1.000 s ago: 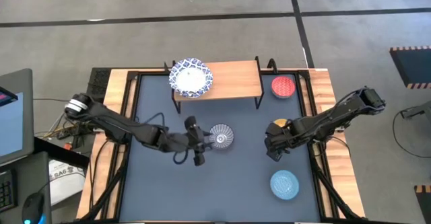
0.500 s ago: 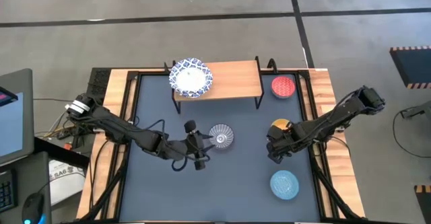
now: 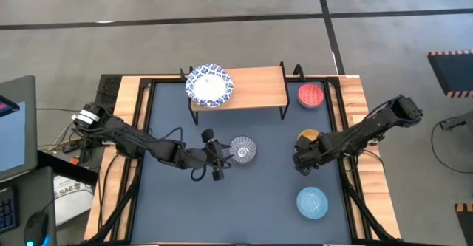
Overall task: Place and stack bowls onto a shelf
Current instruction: Put the yellow patterned bowl on the shelf
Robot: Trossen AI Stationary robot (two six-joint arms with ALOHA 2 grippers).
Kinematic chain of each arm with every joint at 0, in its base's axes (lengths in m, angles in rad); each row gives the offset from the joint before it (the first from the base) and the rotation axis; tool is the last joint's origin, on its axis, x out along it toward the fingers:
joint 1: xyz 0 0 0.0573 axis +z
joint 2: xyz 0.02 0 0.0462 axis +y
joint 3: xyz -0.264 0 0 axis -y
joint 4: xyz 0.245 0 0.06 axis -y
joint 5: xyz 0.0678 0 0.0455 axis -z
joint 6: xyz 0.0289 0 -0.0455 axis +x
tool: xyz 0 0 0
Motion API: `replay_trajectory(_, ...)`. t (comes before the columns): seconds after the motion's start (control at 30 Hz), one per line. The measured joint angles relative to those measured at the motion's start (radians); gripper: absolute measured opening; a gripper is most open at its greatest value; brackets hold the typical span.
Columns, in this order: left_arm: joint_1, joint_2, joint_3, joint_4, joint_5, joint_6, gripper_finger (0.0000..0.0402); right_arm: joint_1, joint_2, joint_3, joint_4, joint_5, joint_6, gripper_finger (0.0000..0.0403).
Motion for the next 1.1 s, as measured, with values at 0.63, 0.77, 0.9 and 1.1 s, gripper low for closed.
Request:
replay_trajectory(0.63, 0.011, 0.000, 0.001, 0.005, 0.089, 0.018, 0.0142, 0.083, 0.000, 0.247, 0.043, 0.056, -0.447, 0.0036)
replay_trajectory(0.77, 0.011, 0.000, 0.001, 0.001, 0.106, 0.039, 0.0142, 0.102, 0.000, 0.335, 0.045, 0.061, -0.684, 0.0036)
replay_trajectory(0.9, 0.011, 0.000, 0.001, 0.001, 0.106, 0.055, 0.0142, 0.052, 0.001, 0.428, 0.049, 0.129, -0.916, 0.0036)
replay_trajectory(1.1, 0.011, 0.000, 0.001, 0.001, 0.105, 0.055, 0.0142, -0.179, 0.054, 0.596, 0.055, 0.152, -1.167, 0.0036)
